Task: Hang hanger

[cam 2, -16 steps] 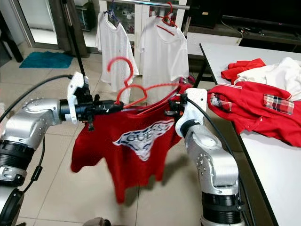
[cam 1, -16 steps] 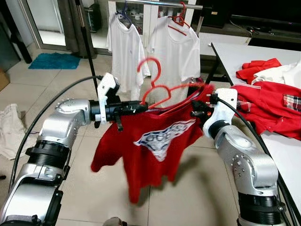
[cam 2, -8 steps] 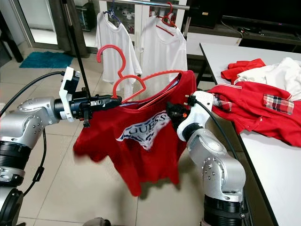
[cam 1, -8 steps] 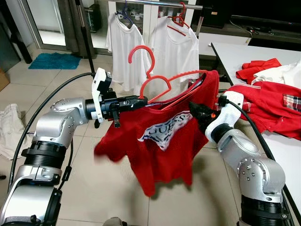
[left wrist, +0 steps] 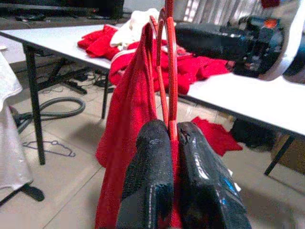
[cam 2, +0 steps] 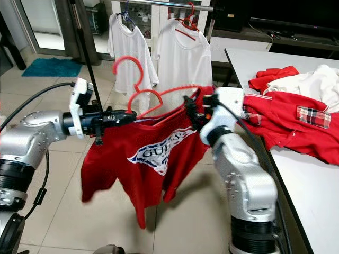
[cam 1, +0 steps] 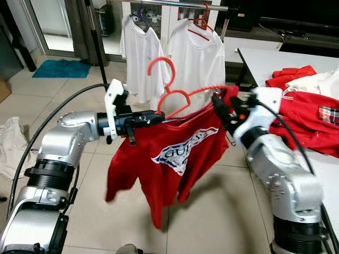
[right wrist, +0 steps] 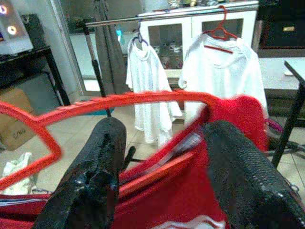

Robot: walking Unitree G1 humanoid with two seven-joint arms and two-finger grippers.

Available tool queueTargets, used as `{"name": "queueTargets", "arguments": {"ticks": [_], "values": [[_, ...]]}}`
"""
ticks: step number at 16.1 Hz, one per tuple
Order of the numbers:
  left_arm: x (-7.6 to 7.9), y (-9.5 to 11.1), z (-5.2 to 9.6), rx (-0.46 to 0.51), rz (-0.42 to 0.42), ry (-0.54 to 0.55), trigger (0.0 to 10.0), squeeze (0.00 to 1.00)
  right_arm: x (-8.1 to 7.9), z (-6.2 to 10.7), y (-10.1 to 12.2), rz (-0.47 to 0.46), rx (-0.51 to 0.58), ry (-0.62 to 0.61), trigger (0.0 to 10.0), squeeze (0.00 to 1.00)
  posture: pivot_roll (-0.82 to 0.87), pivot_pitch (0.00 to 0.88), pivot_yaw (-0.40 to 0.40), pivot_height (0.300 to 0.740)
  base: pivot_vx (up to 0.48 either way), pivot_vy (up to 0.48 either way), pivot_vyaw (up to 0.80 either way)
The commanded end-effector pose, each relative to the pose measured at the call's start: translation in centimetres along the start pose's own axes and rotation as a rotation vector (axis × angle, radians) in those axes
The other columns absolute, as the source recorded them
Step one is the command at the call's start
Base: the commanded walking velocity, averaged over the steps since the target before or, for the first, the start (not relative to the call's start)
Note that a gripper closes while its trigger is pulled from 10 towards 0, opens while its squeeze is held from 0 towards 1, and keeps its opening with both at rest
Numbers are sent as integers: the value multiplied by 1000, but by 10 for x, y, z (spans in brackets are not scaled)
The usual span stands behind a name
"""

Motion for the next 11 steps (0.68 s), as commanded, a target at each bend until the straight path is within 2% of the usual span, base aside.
{"name": "queueTargets", "arguments": {"ticks": [1,2,3,4,6,11], "values": [[3,6,-4,9,-46,-8,0,0,3,-4,4,55,13,-32,10000,0,13,4,-16,740,0,0,0],[3,6,-5,9,-46,-9,0,0,5,-6,2,92,5,-55,10000,0,13,4,-16,740,0,0,0],[5,6,-6,11,-46,-15,0,0,15,-11,-1,170,-6,-142,10000,0,14,7,-18,740,0,0,0],[6,6,-6,13,-46,-18,0,0,22,-12,-1,179,-3,-188,10000,0,14,7,-18,740,0,0,0],[6,6,-4,11,-47,-17,0,0,31,-13,2,182,15,-241,10000,0,14,7,-18,740,0,0,0],[9,6,0,11,-38,-30,0,0,42,-15,3,149,29,-298,10000,0,16,9,-24,740,0,0,0]]}}
Point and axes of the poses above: a point about 5 cm out from each wrist's last joint towards the gripper, its own z axis pointing back from the gripper into the wrist, its own y axis along the axis of the wrist's last joint, x = y × z, the point moved 5 cm from there along -z, pointing out of the wrist towards the gripper, and after that the axes turned 10 degrees about -z, right-handed, at the moved point
